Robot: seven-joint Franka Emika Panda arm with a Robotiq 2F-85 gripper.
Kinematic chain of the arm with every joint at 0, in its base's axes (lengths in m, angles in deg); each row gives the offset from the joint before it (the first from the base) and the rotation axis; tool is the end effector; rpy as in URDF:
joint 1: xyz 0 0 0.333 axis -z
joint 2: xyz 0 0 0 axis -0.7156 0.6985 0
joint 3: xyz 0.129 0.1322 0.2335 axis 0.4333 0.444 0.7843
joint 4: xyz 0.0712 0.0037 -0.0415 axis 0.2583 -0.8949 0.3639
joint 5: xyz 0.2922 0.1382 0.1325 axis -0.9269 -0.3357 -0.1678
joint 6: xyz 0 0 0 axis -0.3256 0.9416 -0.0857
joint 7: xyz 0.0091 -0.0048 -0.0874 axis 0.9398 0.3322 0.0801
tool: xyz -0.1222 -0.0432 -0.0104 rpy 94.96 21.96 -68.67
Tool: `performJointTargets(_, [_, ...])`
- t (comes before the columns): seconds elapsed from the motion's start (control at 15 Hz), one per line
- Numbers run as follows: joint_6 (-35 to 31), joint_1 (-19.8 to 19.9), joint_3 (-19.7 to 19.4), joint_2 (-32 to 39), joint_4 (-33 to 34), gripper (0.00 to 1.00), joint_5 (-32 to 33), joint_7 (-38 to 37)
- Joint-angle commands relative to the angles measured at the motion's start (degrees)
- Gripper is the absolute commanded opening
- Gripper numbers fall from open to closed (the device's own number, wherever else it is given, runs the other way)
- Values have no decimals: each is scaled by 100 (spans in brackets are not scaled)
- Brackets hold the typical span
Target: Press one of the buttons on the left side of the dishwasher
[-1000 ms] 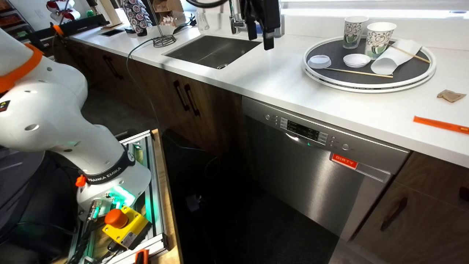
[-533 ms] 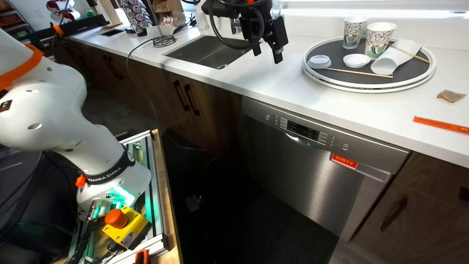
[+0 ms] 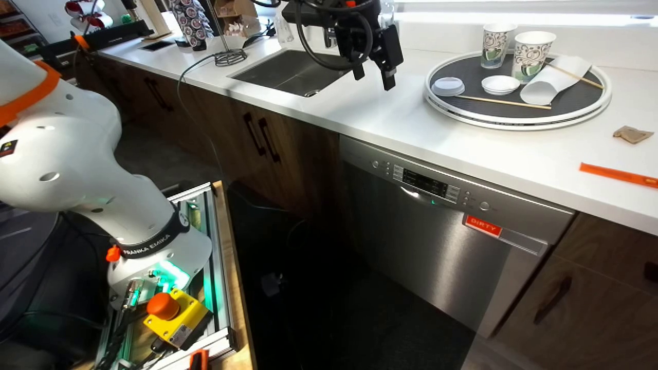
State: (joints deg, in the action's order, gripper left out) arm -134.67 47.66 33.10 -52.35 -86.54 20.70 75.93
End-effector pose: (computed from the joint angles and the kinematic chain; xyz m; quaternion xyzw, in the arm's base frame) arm 0.4517 -0.0414 0.4336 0.9918 0.0906 0.0832 0.0361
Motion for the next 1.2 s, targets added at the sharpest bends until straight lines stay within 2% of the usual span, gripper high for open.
performJointTargets(0.0, [-311,-143,-35,65,-257,100,-72,383])
performJointTargets(0.27, [-1050,-221,-47,173,-670,100,33,847])
performJointTargets(0.6, [-2368,-394,-147,509,-1211,100,-182,1855])
performJointTargets(0.8, [-2928,-634,-271,795,-1377,100,-969,2683])
performJointTargets(1.07, [-3075,-828,-271,1053,-1386,100,-2456,4016])
performJointTargets(1.13, [-2924,-624,-135,907,-1375,100,-1912,3455])
